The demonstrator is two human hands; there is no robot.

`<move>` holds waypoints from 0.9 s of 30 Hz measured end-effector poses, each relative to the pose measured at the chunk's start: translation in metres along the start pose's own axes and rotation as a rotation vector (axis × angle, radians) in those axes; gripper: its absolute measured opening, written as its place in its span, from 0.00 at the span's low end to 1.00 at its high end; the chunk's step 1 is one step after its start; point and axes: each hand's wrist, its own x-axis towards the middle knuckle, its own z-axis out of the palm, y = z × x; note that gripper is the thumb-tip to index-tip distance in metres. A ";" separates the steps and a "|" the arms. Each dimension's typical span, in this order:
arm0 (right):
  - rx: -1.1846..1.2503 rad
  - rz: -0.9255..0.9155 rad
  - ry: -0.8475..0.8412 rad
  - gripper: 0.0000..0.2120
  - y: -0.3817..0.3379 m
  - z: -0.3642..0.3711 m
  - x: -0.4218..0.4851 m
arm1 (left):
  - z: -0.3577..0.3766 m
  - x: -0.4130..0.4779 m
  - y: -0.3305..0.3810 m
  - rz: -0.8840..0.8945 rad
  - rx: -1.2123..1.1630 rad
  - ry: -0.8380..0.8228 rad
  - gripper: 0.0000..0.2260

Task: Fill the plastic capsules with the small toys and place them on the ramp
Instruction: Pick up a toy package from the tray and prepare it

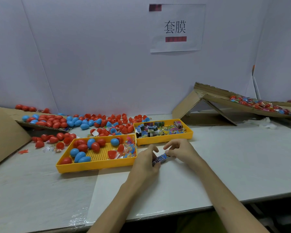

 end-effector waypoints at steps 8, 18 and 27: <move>-0.048 0.020 0.148 0.09 0.002 0.001 0.003 | 0.000 0.000 -0.001 -0.017 -0.025 0.010 0.15; 0.087 0.012 0.286 0.08 0.003 -0.006 0.009 | 0.000 -0.002 -0.003 -0.011 -0.033 0.020 0.14; 0.277 -0.139 0.169 0.07 -0.004 -0.007 0.003 | 0.002 -0.002 0.001 0.021 -0.061 0.114 0.20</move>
